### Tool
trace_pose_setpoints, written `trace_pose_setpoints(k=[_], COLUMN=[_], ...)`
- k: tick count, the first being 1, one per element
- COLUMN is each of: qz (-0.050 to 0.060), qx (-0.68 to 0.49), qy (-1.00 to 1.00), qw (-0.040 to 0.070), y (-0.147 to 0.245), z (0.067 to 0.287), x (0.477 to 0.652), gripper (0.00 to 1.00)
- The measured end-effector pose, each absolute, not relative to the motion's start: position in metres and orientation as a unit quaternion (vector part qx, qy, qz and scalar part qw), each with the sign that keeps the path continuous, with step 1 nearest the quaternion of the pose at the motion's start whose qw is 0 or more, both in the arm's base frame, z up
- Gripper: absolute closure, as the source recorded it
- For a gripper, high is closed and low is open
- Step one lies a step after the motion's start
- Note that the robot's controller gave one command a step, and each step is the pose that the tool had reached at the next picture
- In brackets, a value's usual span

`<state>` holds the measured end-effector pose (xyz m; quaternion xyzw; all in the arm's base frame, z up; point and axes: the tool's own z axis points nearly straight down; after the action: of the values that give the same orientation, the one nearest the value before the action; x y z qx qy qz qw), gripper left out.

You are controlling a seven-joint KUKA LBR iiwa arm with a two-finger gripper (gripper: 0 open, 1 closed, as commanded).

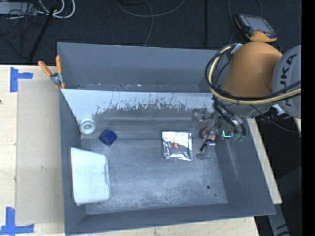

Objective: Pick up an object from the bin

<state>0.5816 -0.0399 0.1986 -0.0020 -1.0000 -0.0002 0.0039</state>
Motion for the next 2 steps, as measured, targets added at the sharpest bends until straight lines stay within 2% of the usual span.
trace_pose_setpoints(k=[1,2], qz=[-0.001,-0.001], qx=[-0.015,-0.044], qy=[-1.000,-0.999], qw=[0.003,0.002], y=[-0.035,-0.030], z=[0.085,0.068], x=[0.615,0.578], gripper=[0.00,0.00])
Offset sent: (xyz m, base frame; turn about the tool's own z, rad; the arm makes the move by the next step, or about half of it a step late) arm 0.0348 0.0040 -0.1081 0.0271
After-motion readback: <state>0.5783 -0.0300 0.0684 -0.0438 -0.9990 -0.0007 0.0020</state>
